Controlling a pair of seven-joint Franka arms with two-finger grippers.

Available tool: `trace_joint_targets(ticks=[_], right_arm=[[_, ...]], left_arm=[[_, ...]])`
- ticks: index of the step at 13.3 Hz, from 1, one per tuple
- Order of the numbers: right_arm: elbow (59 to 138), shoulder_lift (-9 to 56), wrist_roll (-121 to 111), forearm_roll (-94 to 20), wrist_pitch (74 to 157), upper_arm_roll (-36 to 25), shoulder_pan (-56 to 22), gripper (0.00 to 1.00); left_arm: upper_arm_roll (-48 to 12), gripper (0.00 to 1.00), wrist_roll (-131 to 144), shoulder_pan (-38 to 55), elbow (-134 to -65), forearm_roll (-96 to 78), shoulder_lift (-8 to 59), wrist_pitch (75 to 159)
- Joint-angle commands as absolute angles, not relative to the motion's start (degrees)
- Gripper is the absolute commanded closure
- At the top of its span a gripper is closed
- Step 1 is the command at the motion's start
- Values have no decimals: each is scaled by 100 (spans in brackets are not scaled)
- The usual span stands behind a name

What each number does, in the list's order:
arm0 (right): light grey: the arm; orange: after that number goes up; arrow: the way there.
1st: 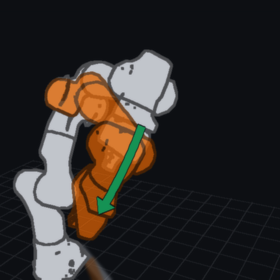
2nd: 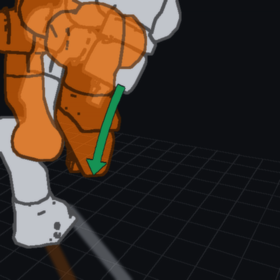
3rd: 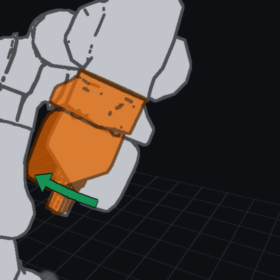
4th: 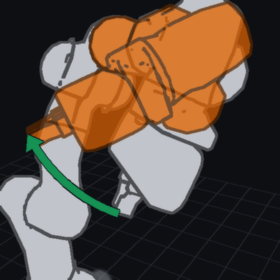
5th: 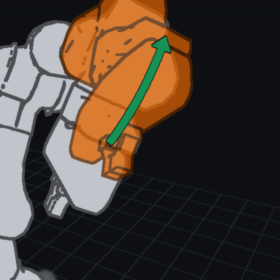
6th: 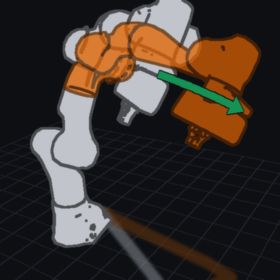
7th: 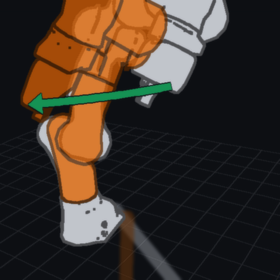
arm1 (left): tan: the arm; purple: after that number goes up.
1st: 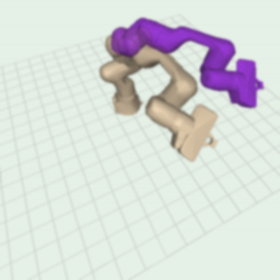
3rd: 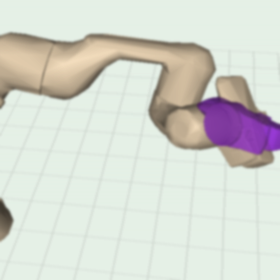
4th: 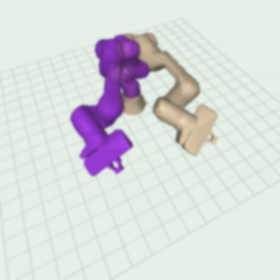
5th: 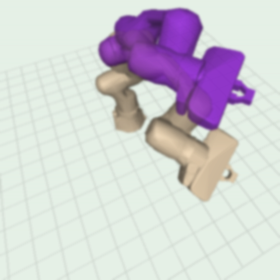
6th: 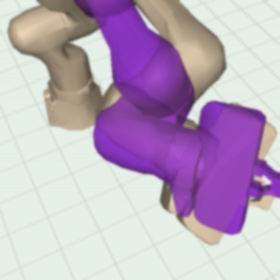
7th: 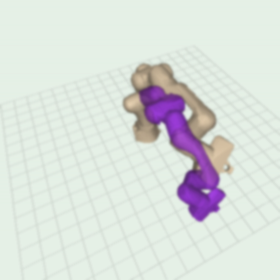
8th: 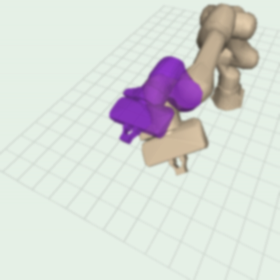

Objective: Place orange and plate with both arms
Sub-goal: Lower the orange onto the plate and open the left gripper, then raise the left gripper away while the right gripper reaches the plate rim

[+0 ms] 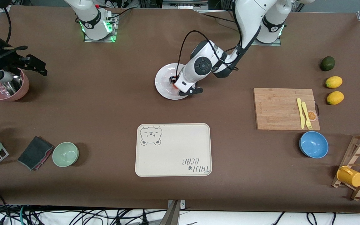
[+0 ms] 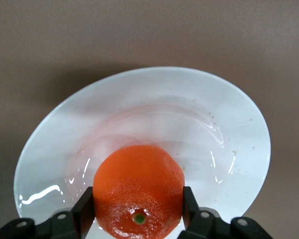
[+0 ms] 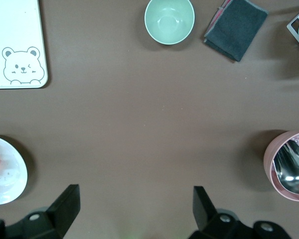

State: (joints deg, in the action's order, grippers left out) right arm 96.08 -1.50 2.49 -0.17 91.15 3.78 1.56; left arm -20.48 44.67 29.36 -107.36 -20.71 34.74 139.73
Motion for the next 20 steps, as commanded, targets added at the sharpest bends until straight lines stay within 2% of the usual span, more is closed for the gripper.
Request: trace_joint_targets(ticks=[1, 5, 8, 10, 11, 14, 17, 20], right_arm=[[9527, -115, 211, 18, 9035, 360, 149, 0], [9527, -27, 246, 44, 8904, 413, 97, 0], [9519, 88, 238, -139, 8692, 422, -52, 0], [9527, 175, 106, -368, 8509, 422, -114, 0], [9536, 254, -8, -804, 8186, 413, -114, 0], [9816, 500, -96, -1859, 8121, 404, -114, 0], [10264, 825, -692, -2994, 8173, 378, -105, 0], [11019, 923, -1543, -3732, 8927, 378, -105, 0]], left_arm=[[-1916, 0, 4605, 2954, -10661, -2021, 3174, 13712], [-1670, 0, 4055, 2121, -10688, -1995, 2305, 12729], [-970, 0, 2790, 1811, -10749, -1995, 1803, 12017], [-888, 0, 2357, 1242, -10740, -1899, 1470, 11411], [-879, 0, 2147, 987, -10740, -1516, 1285, 11173], [-862, 0, 1784, 590, -10566, -406, 670, 10392], [-651, 0, 1793, 519, -9426, -361, 624, 8636], [-501, 0, 1740, 413, -8467, -106, 633, 7686]])
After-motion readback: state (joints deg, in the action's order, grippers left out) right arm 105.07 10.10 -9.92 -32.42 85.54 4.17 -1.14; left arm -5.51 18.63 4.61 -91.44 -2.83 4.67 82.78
